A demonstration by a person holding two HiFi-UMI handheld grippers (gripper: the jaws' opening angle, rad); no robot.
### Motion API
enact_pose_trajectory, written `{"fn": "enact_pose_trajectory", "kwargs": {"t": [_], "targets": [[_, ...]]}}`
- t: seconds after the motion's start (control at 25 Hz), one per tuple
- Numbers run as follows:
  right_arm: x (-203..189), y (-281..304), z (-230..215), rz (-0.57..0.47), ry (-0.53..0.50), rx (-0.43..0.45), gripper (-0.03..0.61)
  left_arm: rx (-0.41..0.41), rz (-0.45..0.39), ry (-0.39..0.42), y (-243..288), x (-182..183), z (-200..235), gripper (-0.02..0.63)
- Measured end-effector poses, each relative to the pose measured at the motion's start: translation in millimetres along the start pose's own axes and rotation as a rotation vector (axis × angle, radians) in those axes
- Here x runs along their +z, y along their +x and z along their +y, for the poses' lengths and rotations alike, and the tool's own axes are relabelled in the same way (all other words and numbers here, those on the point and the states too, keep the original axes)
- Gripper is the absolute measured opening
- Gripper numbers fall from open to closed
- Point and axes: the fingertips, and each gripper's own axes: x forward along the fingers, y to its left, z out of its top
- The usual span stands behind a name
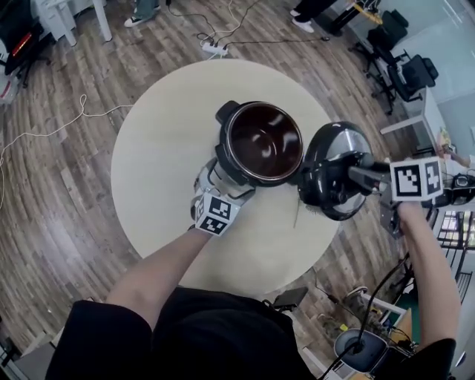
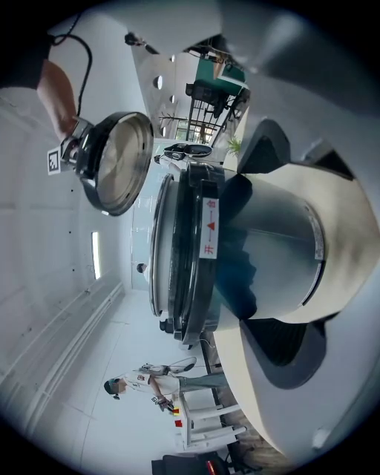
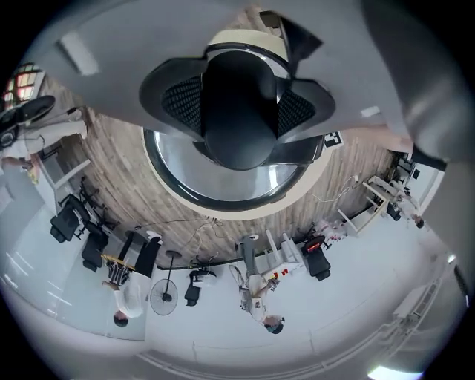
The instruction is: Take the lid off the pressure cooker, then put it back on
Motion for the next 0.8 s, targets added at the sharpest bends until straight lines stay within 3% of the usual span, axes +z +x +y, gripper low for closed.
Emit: {"fn": "enact_pose_trajectory", "kwargs": {"t": [0.32, 0.56, 0.8], "targets": [[89.6, 65.3, 60.9, 0.084, -0.078, 0.047, 0.287, -0.002, 0.002, -0.003, 0.8, -0.8, 3.3, 0.586], [101.5, 123.8, 99.3, 0.158, -0.169, 0.067, 0.287, -0.001, 0.001, -0.002, 0.5, 1.0, 1.0, 0.586], [94.6, 169.7, 107.6, 0.227, -0.211, 0.014, 0.287, -0.003, 0.003, -0.004, 1.5, -2.7, 2.5, 0.588]]}}
